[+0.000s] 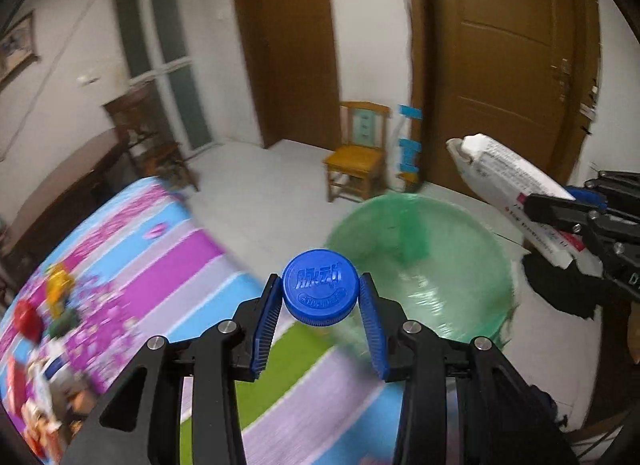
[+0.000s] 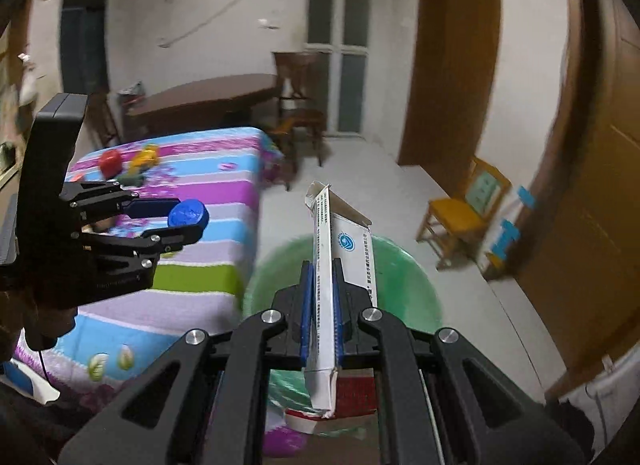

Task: Collect trash
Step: 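Carry the cap and white box with both tools over the green bin, then open both tools to drop the cap and white box into the bin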

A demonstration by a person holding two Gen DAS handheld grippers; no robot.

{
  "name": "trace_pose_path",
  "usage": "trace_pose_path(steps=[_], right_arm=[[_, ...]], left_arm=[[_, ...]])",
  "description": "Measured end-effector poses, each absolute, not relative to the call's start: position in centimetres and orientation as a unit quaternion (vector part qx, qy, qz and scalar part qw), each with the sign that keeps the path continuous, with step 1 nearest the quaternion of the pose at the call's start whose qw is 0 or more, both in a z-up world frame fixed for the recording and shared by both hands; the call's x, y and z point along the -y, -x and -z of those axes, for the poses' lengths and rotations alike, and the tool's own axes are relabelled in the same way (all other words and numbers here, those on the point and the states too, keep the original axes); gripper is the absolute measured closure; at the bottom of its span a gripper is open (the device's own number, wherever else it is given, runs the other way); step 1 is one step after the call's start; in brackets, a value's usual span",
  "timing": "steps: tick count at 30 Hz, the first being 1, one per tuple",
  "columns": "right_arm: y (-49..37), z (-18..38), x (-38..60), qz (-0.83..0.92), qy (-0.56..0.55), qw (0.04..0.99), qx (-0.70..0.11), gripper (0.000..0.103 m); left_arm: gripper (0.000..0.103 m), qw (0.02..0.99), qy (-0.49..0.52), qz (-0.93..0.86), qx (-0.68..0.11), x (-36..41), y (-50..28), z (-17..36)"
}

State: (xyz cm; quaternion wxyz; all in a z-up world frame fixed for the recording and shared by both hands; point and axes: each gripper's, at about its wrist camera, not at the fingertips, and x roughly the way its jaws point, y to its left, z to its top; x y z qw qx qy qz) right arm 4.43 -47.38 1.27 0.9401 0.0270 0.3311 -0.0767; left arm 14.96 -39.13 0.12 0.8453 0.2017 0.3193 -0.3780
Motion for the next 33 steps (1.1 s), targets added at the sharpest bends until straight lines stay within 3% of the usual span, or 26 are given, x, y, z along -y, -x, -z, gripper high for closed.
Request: trace_pose_path(steps=[10,24,26,27,28,29,30,33], right_arm=[[-4.5,1.8,52.2,0.094,-0.100,0.921,-0.364,0.095],[-6.6,2.2,53.6,0.086,-0.147,0.913,-0.372,0.095],[-7.0,2.1,53.8,0.088,-0.146,0.915,-0.366,0.093],[-7.3,2.1,53.9,0.094,-0.141,0.915,-0.366,0.089],[-7.3,2.2,54.0,0.098,-0.140,0.916,-0.364,0.076],[-7.3,2.1,54.1,0.103,-0.139,0.918,-0.357,0.060],[-7.2,2.1,54.2,0.103,-0.140,0.919,-0.353,0.055],[-7.0,2.3,54.2,0.099,-0.142,0.920,-0.351,0.054]], left_arm=[[0.062,0.775,-0.170,0.478,-0.375,47.0,-17.6,2.3],[0.062,0.782,-0.205,0.461,-0.365,48.3,-18.7,4.6],[0.061,0.783,-0.208,0.456,-0.368,48.7,-19.1,4.7],[0.049,0.784,-0.210,0.452,-0.370,49.0,-19.3,4.6],[0.032,0.788,-0.209,0.445,-0.372,48.9,-19.6,4.6],[0.030,0.791,-0.205,0.442,-0.369,48.6,-20.0,4.4],[0.030,0.793,-0.202,0.443,-0.367,48.5,-20.0,4.2],[0.030,0.793,-0.203,0.443,-0.365,48.2,-20.1,4.3]])
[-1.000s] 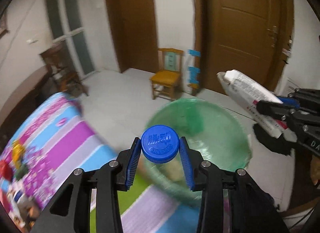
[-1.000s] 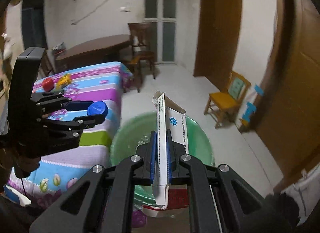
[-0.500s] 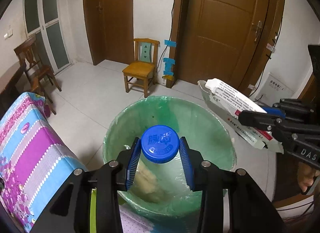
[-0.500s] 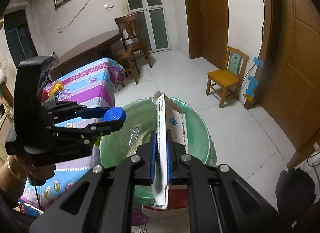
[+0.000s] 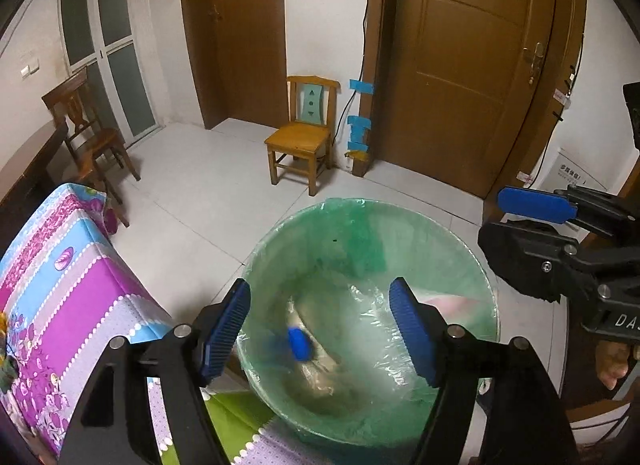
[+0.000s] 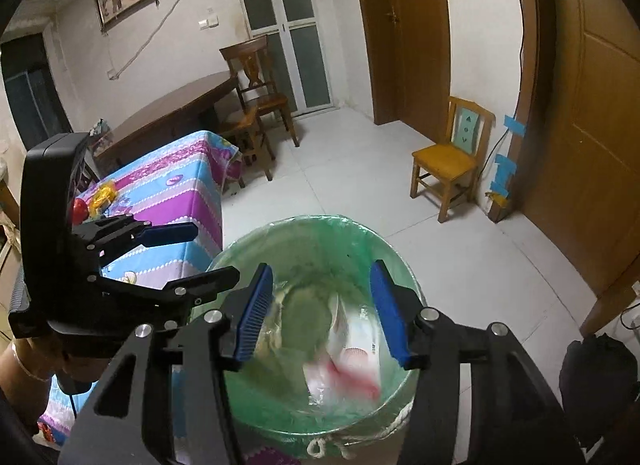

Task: Collect trash
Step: 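Open both tools to drop the cap and white box into the bin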

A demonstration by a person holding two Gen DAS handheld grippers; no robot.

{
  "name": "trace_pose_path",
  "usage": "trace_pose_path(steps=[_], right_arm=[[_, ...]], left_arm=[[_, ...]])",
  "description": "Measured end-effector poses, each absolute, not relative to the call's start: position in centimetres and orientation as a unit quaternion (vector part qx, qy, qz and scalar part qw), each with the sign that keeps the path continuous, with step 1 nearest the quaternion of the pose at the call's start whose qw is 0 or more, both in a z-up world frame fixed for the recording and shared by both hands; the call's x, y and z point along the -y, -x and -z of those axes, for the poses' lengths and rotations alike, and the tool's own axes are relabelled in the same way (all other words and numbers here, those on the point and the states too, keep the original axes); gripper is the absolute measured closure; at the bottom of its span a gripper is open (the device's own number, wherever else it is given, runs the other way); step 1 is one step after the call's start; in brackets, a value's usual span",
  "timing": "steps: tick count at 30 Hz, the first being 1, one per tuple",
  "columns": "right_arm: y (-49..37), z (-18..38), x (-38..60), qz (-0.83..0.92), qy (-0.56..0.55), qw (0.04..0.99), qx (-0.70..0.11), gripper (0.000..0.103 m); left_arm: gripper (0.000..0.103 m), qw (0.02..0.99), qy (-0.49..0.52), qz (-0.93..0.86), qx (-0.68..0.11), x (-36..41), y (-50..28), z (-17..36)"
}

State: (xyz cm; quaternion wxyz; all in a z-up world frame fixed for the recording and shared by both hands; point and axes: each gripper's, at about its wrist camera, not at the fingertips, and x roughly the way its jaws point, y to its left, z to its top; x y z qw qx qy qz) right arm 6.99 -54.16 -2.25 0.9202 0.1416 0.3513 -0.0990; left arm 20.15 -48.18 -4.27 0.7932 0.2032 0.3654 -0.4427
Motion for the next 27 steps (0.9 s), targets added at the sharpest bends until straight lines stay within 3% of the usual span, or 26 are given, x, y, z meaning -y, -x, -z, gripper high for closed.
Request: trace_pose_path(steps=[18,24,27], right_arm=[[-5.0,1.5,52.9,0.119,-0.123,0.935,-0.312,0.054],[-2.1,0.4,49.1,0.155,-0.086,0.961,-0.215,0.053],[-0.5,0.0,46.2,0.173,-0.065,0.972,-0.148,0.045]], left_arm=[[0.030,0.837,-0.204,0.397,-0.317,44.1,-17.0,2.9],[0.027,0.886,-0.188,0.338,-0.257,37.6,-14.7,2.3],[0.027,0.903,-0.175,0.311,-0.238,34.1,-13.6,2.0]])
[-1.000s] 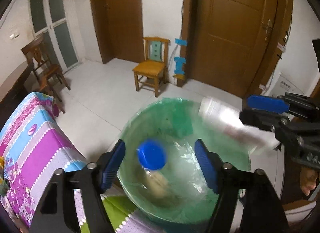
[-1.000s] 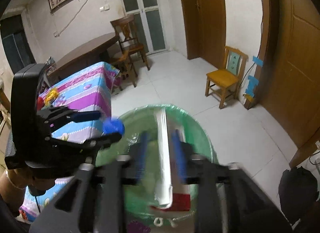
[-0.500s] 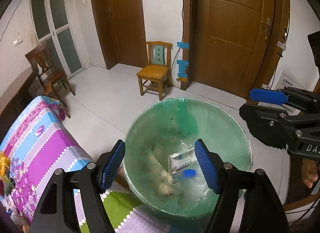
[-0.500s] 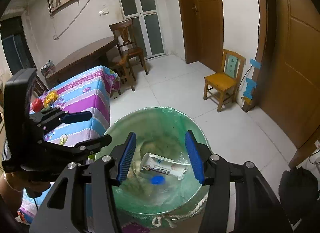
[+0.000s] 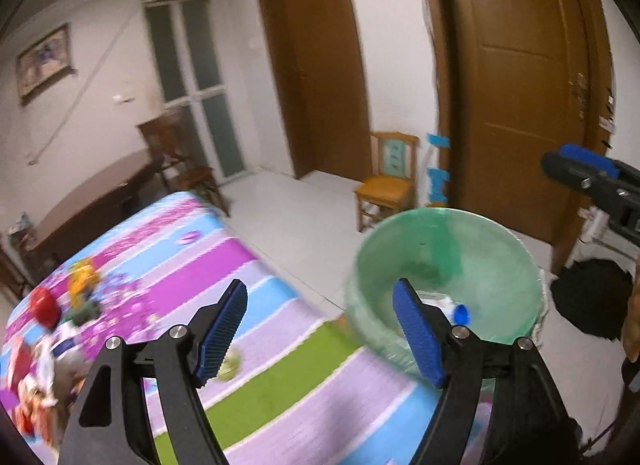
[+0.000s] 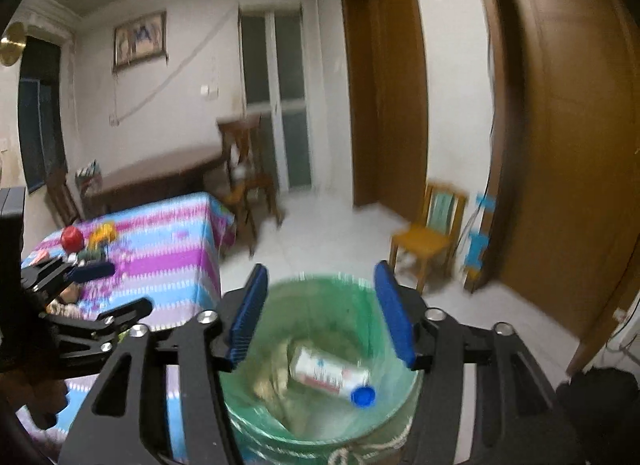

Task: Collect trash
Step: 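Open both tools to drop the cap and white box into the bin, then move both open tools back over the table toward the remaining items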

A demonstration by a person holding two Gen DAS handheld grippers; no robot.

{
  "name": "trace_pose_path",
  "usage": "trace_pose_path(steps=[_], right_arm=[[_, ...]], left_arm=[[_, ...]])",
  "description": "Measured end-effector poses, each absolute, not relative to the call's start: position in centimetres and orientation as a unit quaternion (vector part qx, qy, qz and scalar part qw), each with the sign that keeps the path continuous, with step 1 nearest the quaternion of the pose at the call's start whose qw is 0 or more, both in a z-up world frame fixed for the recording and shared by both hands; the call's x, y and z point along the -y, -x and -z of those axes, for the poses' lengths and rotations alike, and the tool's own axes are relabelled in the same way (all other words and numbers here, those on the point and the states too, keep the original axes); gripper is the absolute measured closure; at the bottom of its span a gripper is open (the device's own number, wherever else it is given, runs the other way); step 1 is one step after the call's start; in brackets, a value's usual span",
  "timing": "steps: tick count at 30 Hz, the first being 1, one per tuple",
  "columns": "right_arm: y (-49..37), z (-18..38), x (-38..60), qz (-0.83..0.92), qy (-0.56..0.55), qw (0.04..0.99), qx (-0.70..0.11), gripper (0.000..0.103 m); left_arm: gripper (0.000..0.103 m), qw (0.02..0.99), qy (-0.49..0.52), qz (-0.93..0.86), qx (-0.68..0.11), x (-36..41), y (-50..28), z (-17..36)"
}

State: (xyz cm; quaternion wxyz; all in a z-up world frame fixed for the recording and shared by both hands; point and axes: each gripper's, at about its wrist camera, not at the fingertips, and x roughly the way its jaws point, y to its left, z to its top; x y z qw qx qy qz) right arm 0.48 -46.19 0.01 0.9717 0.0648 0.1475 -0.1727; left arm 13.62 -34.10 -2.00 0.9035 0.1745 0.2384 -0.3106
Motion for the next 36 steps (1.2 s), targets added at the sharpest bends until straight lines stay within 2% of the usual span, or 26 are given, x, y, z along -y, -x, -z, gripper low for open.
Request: trace_pose_path(steps=[5,10,14,21,25,27,31,34,36], right_arm=[[1.2,-0.3,41.1,0.178,-0.029,0.982,-0.058,0.033],[1.6,0.0,36.0,0.150,0.011,0.989,-0.013,0.023],[1.0,0.5,32.7,0.107,0.034,0.994,-0.013,0.015],[-0.2,1.6,26.7,0.047,0.093,0.994,-0.034,0.013],[0.0,2.6,24.3,0.027,0.121,0.991,-0.050,0.011],[0.5,3.2,23.1,0.016,0.133,0.989,-0.061,0.010],[0.5,4.2,21.8,0.007,0.153,0.985,-0.079,0.009],[0.2,4.5,21.4,0.004,0.158,0.983,-0.090,0.009],[0.3,4.3,21.5,0.005,0.155,0.983,-0.094,0.009]], left_arm=[[0.023,0.929,-0.154,0.265,-0.207,27.9,-11.8,1.4],[0.021,0.943,-0.122,0.235,-0.202,21.2,-10.7,0.4],[0.019,0.952,-0.091,0.208,-0.204,15.6,-10.1,-0.4],[0.014,0.969,-0.061,0.098,-0.217,3.2,-11.7,-2.0],[0.013,0.960,-0.045,0.000,-0.277,-5.5,-17.4,-2.4],[0.013,0.941,-0.025,-0.026,-0.335,-10.5,-21.9,-1.5],[0.023,0.902,-0.005,-0.094,-0.422,-18.3,-29.3,2.5],[0.030,0.876,0.034,-0.078,-0.474,-21.1,-33.0,5.1],[0.030,0.865,0.048,-0.081,-0.493,-22.6,-34.7,6.3]])
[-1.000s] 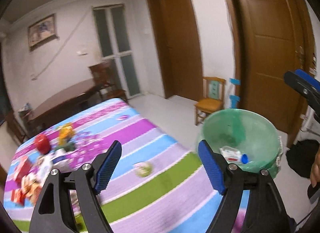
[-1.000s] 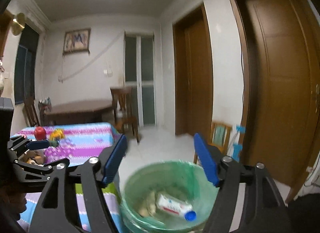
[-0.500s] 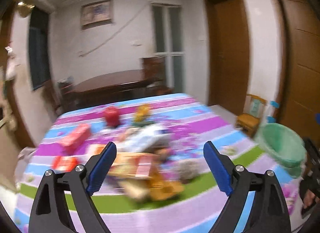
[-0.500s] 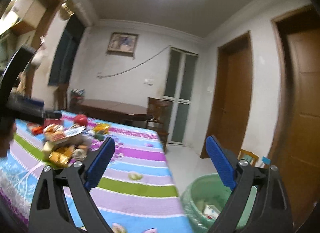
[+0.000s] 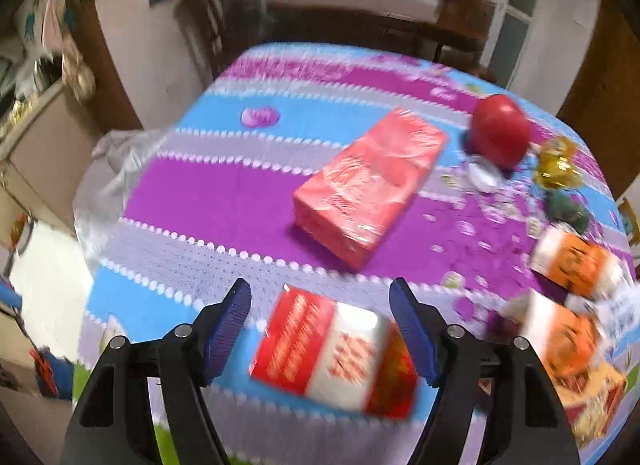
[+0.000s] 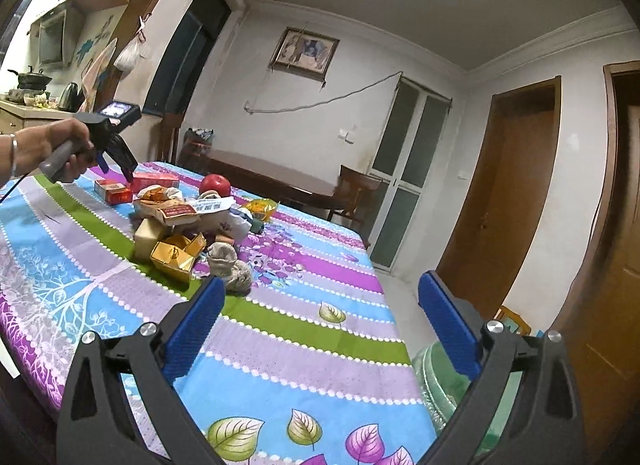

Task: Collect trash
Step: 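Move both open tools back over the table toward the remaining items, then grasp the red cigarette pack with left tool while right tool grasps the yellow medicine box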

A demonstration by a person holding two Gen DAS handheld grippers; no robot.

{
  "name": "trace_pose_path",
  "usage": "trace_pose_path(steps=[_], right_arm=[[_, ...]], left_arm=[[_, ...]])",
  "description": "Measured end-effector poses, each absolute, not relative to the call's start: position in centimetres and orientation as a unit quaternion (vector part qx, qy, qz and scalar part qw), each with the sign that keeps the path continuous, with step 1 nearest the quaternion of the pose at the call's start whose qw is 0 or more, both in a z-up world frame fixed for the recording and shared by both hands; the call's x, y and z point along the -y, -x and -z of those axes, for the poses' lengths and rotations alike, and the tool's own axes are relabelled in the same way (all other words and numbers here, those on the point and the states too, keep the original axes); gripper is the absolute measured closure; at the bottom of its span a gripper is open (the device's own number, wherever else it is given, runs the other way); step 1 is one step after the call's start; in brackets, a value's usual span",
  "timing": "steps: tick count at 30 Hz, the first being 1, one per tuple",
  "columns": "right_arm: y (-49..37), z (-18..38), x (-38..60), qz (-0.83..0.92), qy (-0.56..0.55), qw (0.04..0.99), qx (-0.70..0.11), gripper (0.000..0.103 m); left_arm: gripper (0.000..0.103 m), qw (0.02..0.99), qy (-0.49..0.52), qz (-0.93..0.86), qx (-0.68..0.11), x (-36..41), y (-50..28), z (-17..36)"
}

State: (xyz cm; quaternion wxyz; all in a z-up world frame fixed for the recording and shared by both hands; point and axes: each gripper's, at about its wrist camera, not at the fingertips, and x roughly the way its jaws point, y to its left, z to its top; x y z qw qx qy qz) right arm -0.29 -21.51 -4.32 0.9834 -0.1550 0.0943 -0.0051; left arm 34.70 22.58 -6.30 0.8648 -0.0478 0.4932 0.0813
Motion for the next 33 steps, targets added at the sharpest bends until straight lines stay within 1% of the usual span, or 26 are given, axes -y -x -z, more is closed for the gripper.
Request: trace_pose_path(steps=[2,6,9,14,18,21,25,28,33], right_arm=[[0.2,4.2,22.0,0.007,0.147,0.984,-0.097,0.009],[-0.4,4.3,22.7,0.006,0.117,0.987,-0.108,0.009],[-0.6,4.4,23.2,0.005,0.103,0.988,-0.113,0.009],[-0.8,4.7,23.6,-0.008,0.085,0.989,-0.117,0.009],[-0.7,5.0,23.7,-0.017,0.074,0.990,-0.118,0.008],[-1.1,5.0,23.8,-0.027,0.062,0.990,-0.121,0.007],[-1.8,5.1,23.7,-0.044,0.051,0.989,-0.130,0.006],[-2.6,5.0,23.1,-0.061,0.042,0.987,-0.142,0.006],[-4.2,3.9,21.5,-0.127,0.016,0.977,-0.173,0.006]], left_arm=[[0.029,0.863,0.042,-0.097,-0.495,-23.4,-35.6,6.7],[0.027,0.862,0.049,-0.069,-0.500,-23.5,-37.0,7.3],[0.027,0.849,0.030,-0.079,-0.521,-23.2,-36.6,8.1],[0.027,0.841,0.031,-0.083,-0.534,-23.4,-32.4,8.3],[0.027,0.829,0.026,-0.021,-0.558,-20.9,-25.0,7.9],[0.026,0.846,-0.014,0.027,-0.533,-18.3,-18.6,6.4],[0.017,0.883,-0.016,-0.006,-0.470,-18.1,-13.6,4.4],[0.016,0.893,-0.020,-0.027,-0.449,-17.8,-13.2,4.5],[0.016,0.895,-0.020,-0.036,-0.444,-17.1,-15.0,5.7]])
